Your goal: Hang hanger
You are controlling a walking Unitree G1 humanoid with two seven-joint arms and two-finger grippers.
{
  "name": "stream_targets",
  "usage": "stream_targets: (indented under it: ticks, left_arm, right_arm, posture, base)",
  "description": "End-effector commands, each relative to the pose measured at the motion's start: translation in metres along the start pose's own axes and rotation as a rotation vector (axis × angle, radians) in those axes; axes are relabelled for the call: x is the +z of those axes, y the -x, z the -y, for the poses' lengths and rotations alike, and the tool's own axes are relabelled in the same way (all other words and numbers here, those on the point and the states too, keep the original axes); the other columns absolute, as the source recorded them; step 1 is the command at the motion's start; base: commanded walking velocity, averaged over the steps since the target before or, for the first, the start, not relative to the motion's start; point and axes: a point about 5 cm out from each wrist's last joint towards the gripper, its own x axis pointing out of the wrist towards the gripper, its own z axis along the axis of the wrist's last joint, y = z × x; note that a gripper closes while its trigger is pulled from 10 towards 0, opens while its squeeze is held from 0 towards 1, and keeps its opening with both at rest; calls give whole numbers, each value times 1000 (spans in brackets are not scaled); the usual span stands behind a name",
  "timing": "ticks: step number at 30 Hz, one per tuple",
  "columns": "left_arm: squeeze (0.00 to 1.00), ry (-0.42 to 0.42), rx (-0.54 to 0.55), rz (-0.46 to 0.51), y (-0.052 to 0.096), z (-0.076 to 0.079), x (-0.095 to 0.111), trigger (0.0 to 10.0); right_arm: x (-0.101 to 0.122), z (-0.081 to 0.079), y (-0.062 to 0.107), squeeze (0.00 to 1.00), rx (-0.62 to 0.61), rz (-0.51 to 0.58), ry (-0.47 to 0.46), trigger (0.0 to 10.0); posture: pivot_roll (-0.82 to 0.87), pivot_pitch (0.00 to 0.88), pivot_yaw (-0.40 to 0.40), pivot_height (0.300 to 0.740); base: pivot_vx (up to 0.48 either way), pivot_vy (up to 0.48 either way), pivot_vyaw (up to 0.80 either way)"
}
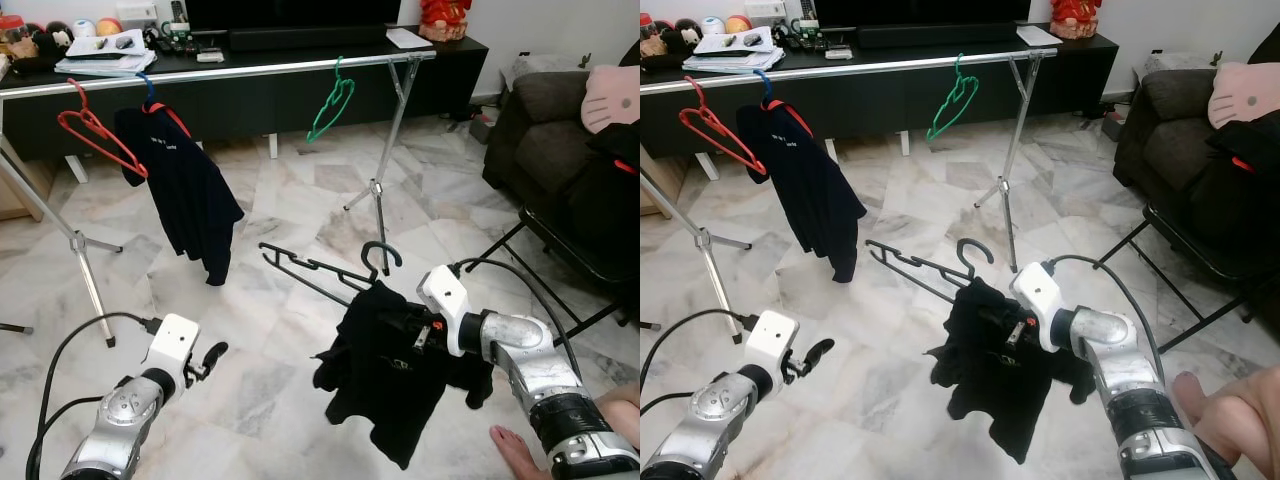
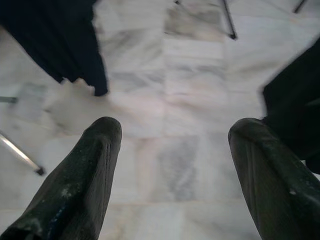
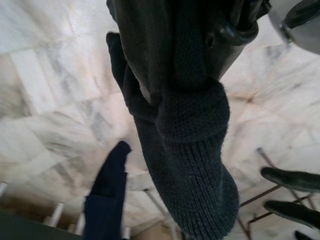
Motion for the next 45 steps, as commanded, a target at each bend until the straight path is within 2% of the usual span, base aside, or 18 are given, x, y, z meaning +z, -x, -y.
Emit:
stream_targets:
  ticks: [1,5,9,10,14,18,20,27,29,35,45]
  left_arm:
    - [0,6,-61,-26,1,14,-11,10000]
    - [0,-6,-115,-29,-1,26,-13,10000]
    - [0,-23,-229,-24,-3,44,-14,10000]
    - [0,-52,-293,-39,-2,52,-18,10000]
    - [0,-76,-347,-47,0,58,-20,10000]
    - [0,-66,-372,-46,1,60,-21,10000]
    - [0,-74,-397,-46,3,61,-22,10000]
    - [0,-85,-374,-32,-1,62,-18,10000]
    - [0,-79,-327,-7,-6,60,-12,10000]
    - [0,-72,-261,14,-11,55,-6,10000]
    - [0,-51,-269,27,-14,59,-4,10000]
  right_arm:
    - [20,2,-3,0,51,32,73,0]
    - [27,-1,-7,0,120,31,107,0]
    - [39,-1,-14,0,143,43,135,0]
    - [46,-1,-18,0,150,54,150,0]
    - [52,-2,-22,0,159,72,160,0]
    - [59,-4,-28,0,160,87,173,0]
    - [69,-6,-34,0,168,122,183,0]
    - [83,-17,-43,0,223,170,216,0]
    - [86,-20,-45,0,247,180,233,0]
    - [87,-20,-45,0,254,177,243,0]
    - [89,-20,-44,0,260,180,253,0]
  posture:
    - [-38,118,-34,740]
    - [-35,123,-41,740]
    - [-35,126,-44,740]
    - [-34,128,-45,740]
    - [-30,130,-47,740]
    - [-30,131,-49,740]
    - [-26,132,-50,740]
    - [-25,130,-52,740]
    - [-28,128,-54,740]
    - [-29,127,-57,740]
    - [-35,121,-62,740]
  base:
    - [0,0,0]
    - [0,0,0]
    - [0,0,0]
    - [0,0,0]
    - [0,0,0]
    - [0,0,0]
    - [0,0,0]
    - [0,0,0]
    - [0,0,0]
    - [0,0,0]
    - [0,0,0]
